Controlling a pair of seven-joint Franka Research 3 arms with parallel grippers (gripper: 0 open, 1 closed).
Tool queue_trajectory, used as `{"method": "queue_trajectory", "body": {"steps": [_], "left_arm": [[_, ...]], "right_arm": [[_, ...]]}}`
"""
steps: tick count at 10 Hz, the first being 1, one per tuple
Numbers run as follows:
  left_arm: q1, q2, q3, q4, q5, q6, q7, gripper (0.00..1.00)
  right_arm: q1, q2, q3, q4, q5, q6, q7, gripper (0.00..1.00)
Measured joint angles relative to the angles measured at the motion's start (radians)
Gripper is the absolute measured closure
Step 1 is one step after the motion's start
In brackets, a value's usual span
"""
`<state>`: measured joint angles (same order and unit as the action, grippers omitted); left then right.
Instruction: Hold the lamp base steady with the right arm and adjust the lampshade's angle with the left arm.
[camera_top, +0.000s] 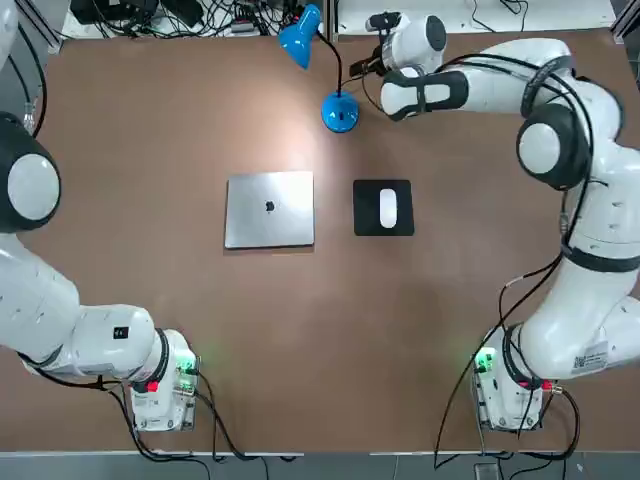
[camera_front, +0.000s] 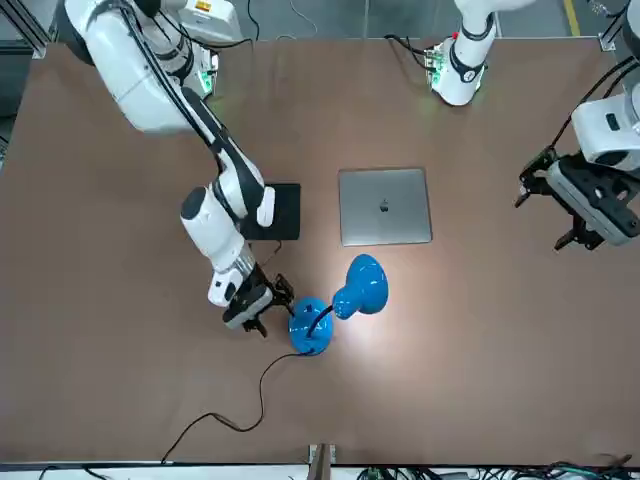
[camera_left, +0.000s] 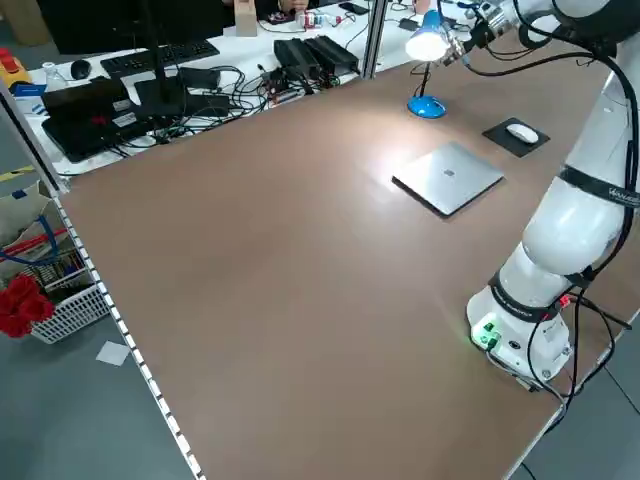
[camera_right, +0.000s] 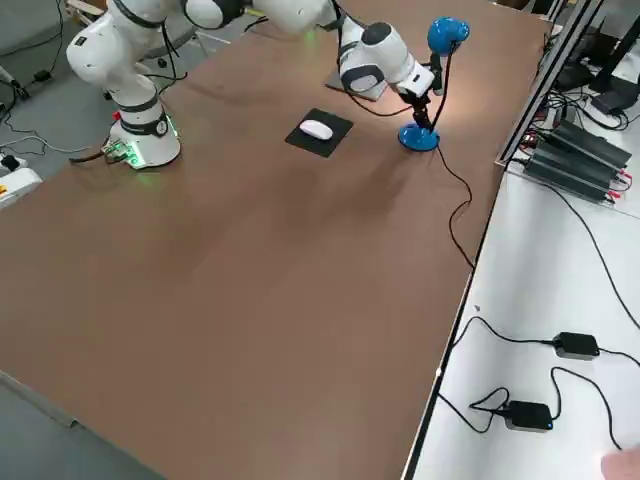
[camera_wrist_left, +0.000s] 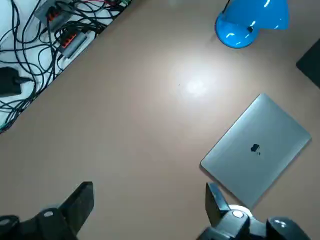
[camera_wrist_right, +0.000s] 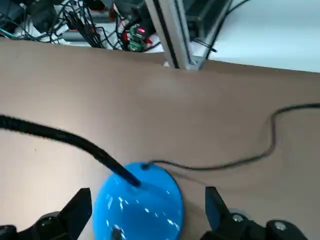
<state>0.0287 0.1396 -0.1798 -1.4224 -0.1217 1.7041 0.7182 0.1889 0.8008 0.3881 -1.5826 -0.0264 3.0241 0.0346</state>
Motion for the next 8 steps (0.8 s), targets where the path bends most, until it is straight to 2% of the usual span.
{"method": "queue_trajectory", "body": {"steps": [2,3,5,8], "left_arm": [[-0.004,0.0,-0.022,0.002,0.0,0.001,0.095,0.01],[-0.002,0.001,-0.035,0.004,0.0,0.001,0.14,0.01],[0.002,0.008,-0.083,0.01,0.0,0.002,0.189,0.01],[0.003,0.048,-0.184,0.036,-0.004,0.01,0.157,0.02]], "right_arm": [[0.061,0.094,-0.011,0.137,0.0,0.0,-0.001,0.0],[0.099,0.13,-0.042,0.184,0.0,0.0,-0.002,0.0],[0.146,0.17,-0.087,0.221,0.0,0.014,-0.002,0.0],[0.15,0.204,-0.103,0.229,-0.01,0.029,-0.004,0.04]]}}
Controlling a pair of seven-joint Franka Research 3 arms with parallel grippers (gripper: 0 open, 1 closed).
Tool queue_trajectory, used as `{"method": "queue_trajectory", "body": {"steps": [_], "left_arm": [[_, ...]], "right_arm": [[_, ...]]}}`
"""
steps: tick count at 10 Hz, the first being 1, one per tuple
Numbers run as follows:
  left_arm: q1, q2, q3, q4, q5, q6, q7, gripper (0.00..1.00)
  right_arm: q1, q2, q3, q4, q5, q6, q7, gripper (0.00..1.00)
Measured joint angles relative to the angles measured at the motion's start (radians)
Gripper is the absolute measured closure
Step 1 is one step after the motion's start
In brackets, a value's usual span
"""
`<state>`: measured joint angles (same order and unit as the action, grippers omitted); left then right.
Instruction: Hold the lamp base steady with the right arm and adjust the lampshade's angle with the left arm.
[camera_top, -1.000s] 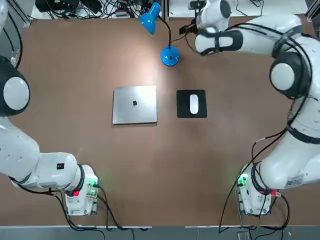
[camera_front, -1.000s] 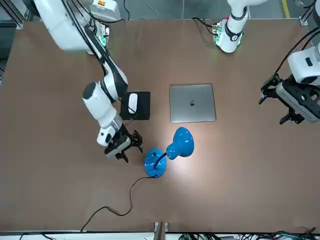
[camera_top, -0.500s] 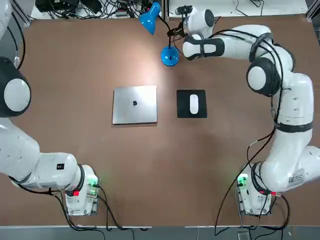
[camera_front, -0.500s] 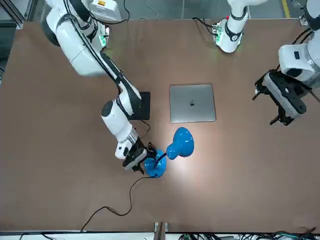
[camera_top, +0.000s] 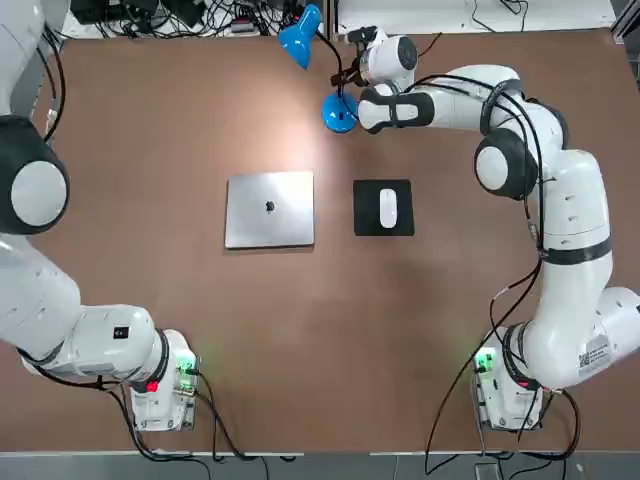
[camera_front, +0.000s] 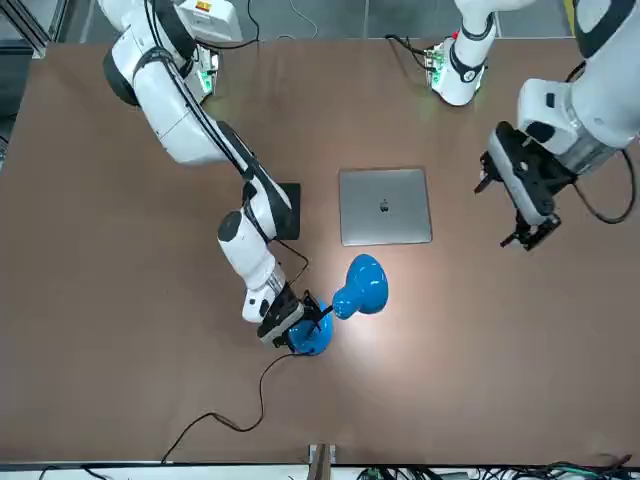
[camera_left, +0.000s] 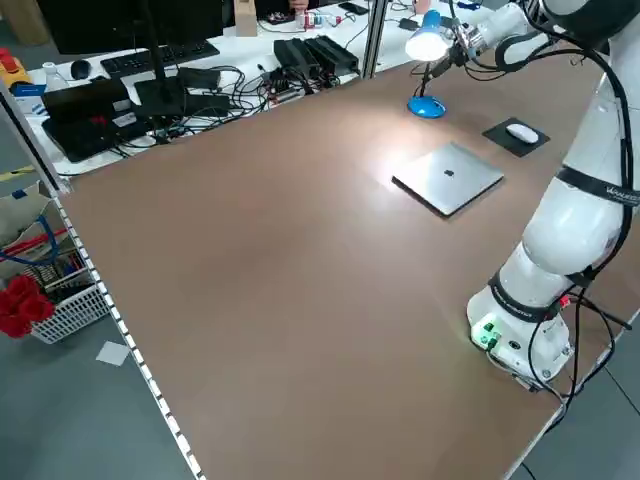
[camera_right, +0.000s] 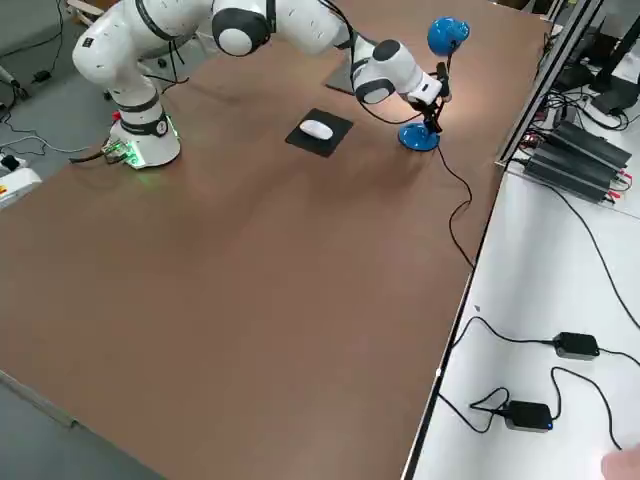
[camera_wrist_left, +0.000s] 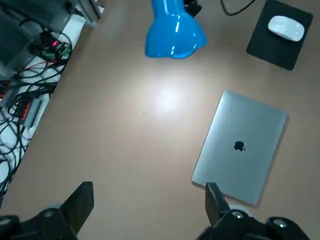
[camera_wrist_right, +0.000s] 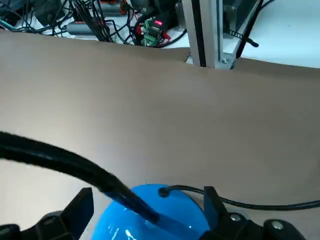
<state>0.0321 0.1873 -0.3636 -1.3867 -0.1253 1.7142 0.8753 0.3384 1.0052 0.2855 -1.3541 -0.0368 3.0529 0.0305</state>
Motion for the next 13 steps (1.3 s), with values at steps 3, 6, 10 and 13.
{"method": "queue_trajectory", "body": {"steps": [3,6,10,13], "left_arm": [[-0.007,0.066,-0.096,0.009,0.0,0.102,-0.157,0.02],[-0.011,0.168,-0.12,0.094,0.0,0.127,-0.215,0.01],[-0.072,0.24,-0.125,0.124,0.002,0.191,-0.309,0.01],[-0.121,0.301,-0.126,0.132,0.064,0.292,-0.402,0.0]], "right_arm": [[0.011,0.017,-0.01,0.004,-0.044,0.012,-0.002,0.09],[0.039,0.022,-0.016,0.008,-0.067,0.037,-0.002,0.15],[0.043,0.048,-0.041,0.011,-0.074,0.045,-0.002,0.33],[0.047,0.058,-0.043,0.015,-0.075,0.048,-0.002,0.41]]}}
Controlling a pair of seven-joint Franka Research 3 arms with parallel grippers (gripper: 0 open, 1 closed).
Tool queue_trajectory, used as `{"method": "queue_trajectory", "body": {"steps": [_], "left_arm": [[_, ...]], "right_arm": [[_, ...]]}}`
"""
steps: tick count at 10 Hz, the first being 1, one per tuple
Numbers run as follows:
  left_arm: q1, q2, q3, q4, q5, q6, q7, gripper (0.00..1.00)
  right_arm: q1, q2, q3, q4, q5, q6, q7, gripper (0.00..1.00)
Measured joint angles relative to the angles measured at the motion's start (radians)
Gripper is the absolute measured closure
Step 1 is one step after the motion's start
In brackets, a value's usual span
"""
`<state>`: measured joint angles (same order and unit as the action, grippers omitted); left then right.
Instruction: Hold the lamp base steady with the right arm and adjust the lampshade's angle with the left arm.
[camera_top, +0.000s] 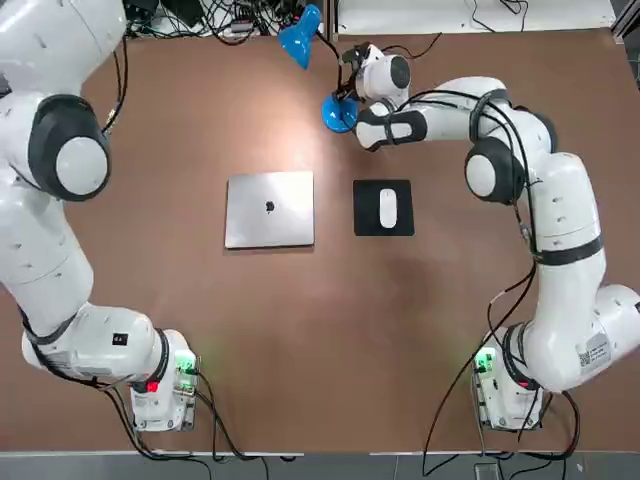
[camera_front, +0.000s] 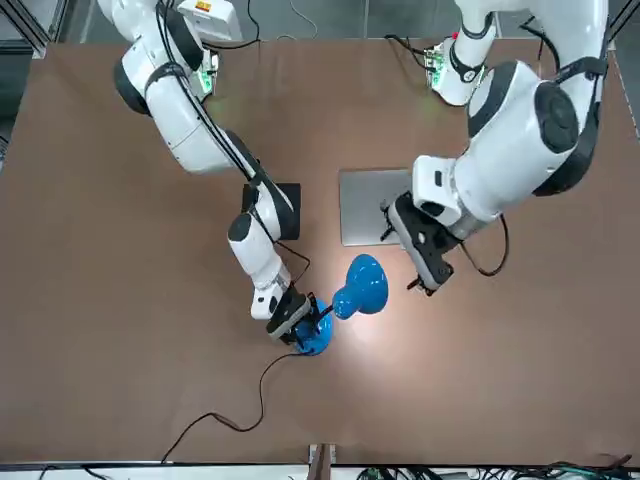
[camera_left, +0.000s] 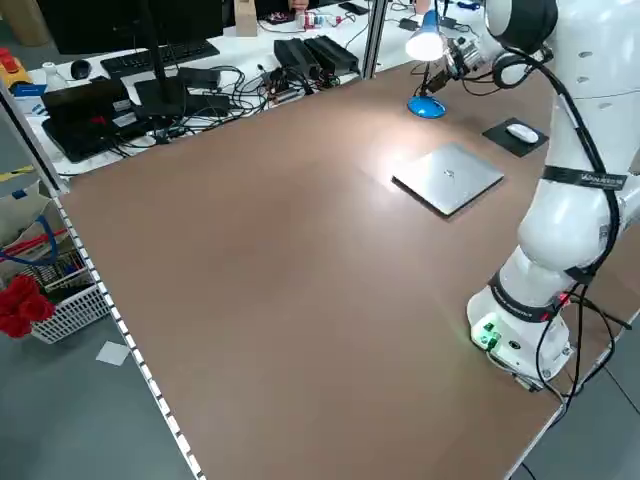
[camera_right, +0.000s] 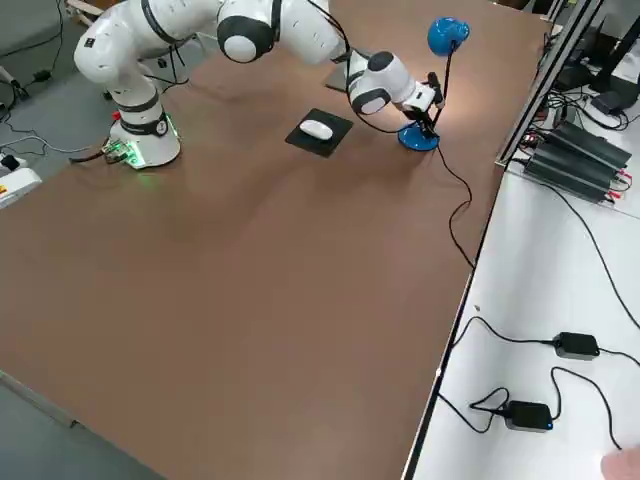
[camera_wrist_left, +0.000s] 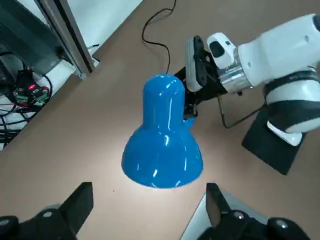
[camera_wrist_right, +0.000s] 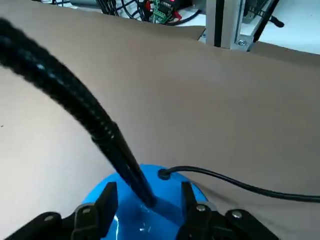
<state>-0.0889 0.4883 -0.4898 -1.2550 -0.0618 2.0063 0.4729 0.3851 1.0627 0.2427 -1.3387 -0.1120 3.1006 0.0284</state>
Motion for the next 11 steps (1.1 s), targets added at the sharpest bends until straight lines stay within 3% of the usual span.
{"method": "queue_trajectory", "body": {"steps": [3,6,11], "left_arm": [[-0.016,0.042,0.0,0.041,0.006,0.021,-0.028,0.0],[-0.042,0.085,0.0,0.05,0.006,0.085,-0.07,0.0],[-0.068,0.14,-0.001,0.052,0.006,0.151,-0.1,0.01]], "right_arm": [[0.01,0.011,0.0,0.019,0.0,0.001,0.0,0.42],[0.012,0.016,0.0,0.024,0.0,0.003,0.0,0.51],[0.012,0.017,-0.001,0.025,0.0,0.003,0.0,0.52]]}}
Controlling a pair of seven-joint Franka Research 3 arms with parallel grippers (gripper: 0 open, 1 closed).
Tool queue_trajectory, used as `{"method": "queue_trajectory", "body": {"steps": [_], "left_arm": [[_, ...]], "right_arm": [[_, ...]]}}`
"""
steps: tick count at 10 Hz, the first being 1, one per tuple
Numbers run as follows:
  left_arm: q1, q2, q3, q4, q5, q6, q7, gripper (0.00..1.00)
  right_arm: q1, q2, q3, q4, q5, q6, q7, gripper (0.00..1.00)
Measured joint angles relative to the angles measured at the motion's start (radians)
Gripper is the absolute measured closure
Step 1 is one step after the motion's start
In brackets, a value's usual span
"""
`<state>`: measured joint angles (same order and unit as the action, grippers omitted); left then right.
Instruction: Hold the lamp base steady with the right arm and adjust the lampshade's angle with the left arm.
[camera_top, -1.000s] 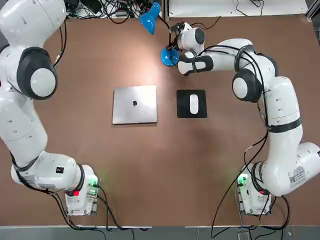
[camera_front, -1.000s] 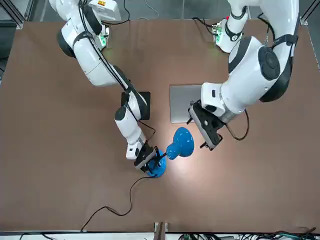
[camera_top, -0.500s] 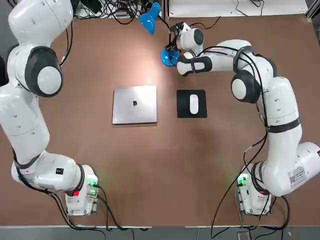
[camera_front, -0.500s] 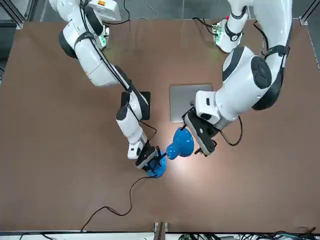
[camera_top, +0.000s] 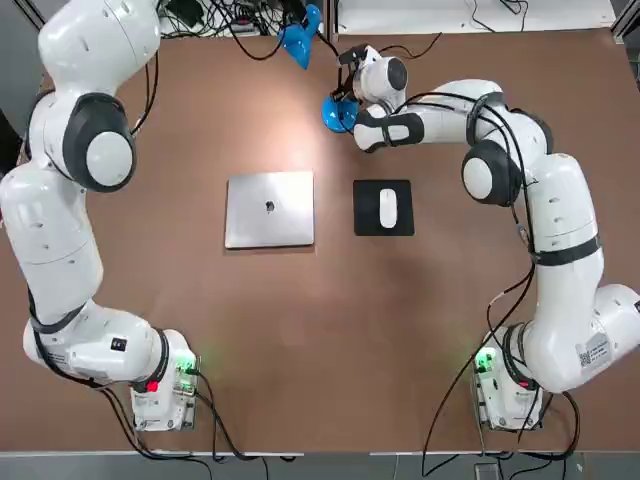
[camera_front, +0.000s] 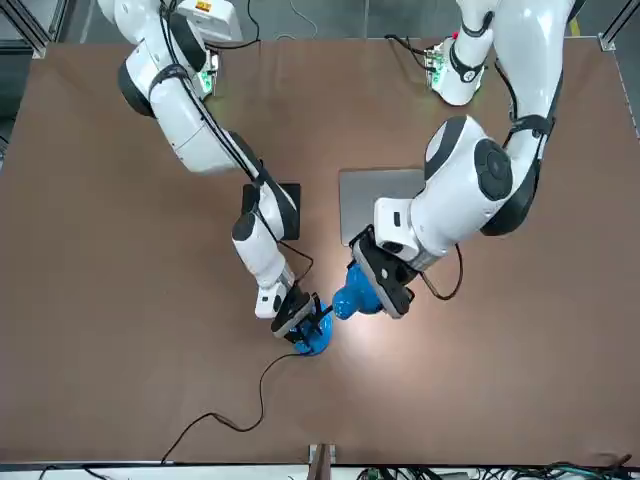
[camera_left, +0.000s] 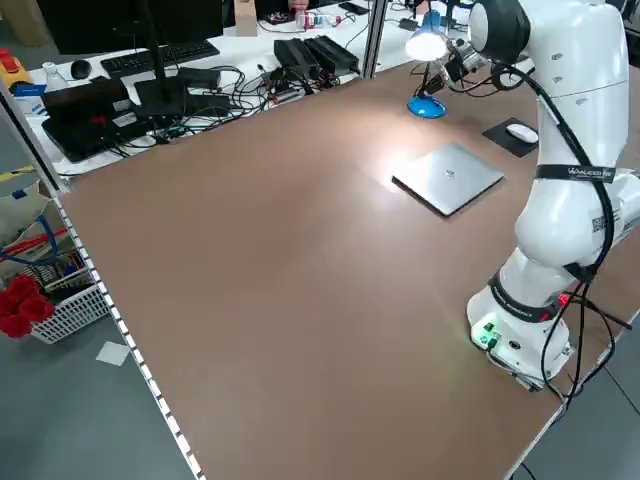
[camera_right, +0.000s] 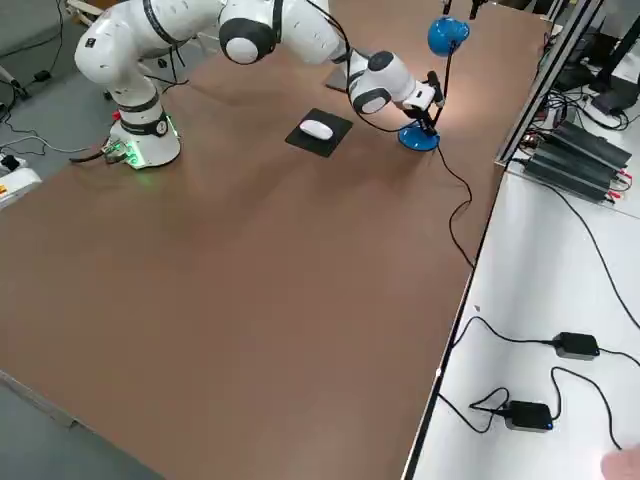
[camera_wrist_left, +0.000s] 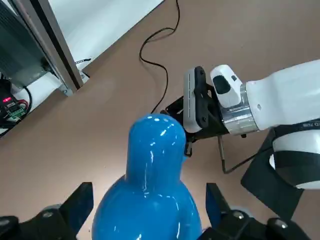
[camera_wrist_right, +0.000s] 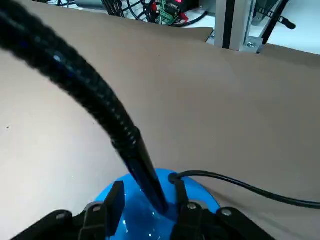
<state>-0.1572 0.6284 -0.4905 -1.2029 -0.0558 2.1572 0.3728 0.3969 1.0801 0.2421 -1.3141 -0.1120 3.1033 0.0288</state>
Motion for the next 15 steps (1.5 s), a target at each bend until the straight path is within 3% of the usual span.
{"method": "queue_trajectory", "body": {"steps": [5,11,15], "left_arm": [[-0.023,0.024,0.0,0.001,0.008,0.062,-0.051,0.04],[-0.03,0.046,-0.014,0.001,0.15,0.075,-0.088,0.05],[-0.048,0.072,-0.016,0.001,0.161,0.118,-0.159,0.05]], "right_arm": [[0.0,0.002,-0.01,0.004,0.0,0.001,0.0,0.6],[0.0,0.007,-0.018,0.009,0.0,0.006,0.0,0.72],[0.001,0.011,-0.017,0.011,0.0,0.011,0.0,0.78]]}}
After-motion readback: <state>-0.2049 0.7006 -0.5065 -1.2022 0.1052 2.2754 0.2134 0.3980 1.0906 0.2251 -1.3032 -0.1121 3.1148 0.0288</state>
